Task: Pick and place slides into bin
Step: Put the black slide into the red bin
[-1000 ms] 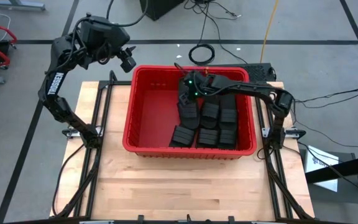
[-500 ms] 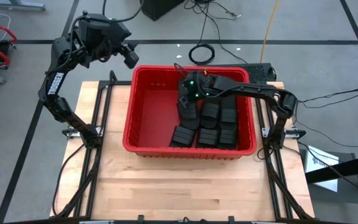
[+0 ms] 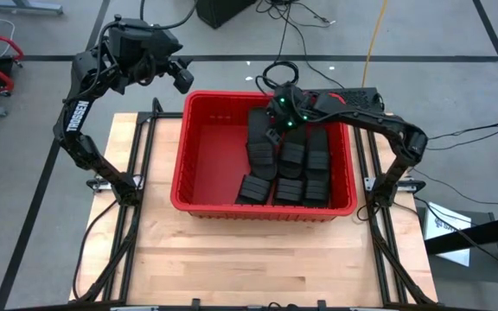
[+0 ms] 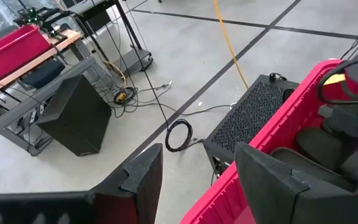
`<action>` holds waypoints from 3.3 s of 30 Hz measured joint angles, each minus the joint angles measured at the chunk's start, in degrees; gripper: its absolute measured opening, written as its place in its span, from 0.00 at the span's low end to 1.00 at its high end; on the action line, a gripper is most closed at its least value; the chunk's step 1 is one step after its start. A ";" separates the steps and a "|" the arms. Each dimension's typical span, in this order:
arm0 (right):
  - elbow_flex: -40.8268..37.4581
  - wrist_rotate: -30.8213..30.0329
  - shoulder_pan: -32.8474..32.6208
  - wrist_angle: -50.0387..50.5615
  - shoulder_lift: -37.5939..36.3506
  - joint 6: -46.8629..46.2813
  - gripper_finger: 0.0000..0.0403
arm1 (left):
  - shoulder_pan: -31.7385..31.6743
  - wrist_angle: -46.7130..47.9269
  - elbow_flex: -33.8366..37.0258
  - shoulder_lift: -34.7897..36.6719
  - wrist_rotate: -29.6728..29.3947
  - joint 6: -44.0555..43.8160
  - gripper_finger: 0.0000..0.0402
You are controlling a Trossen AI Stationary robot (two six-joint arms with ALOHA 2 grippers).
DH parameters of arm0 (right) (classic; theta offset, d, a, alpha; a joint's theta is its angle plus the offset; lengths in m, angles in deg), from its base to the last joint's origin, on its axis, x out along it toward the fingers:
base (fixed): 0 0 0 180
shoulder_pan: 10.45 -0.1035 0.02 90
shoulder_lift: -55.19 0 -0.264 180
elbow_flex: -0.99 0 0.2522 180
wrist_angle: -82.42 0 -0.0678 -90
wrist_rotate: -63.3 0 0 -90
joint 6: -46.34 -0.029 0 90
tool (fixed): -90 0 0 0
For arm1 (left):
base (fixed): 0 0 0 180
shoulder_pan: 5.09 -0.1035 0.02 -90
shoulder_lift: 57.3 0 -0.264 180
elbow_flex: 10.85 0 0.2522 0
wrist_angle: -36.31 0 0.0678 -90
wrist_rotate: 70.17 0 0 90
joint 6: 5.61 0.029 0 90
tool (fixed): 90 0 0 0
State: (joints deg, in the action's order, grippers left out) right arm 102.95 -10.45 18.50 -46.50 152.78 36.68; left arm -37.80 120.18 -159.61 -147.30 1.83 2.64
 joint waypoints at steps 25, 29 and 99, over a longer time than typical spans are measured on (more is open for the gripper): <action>-10.25 5.39 0.35 -2.21 0.80 2.51 0.52 | 0.00 0.07 0.00 0.00 -0.11 0.52 0.49; -12.89 9.06 0.43 -6.41 0.78 -0.35 0.52 | 0.00 0.09 0.00 0.00 -0.11 0.55 0.49; -13.19 22.89 -0.05 -27.83 -5.91 -24.39 0.00 | 0.00 2.79 0.00 -0.02 0.13 -0.96 0.49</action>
State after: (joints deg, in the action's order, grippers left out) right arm 89.76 12.44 18.46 -74.32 146.87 12.29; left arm -37.80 122.97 -159.61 -147.32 1.96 1.68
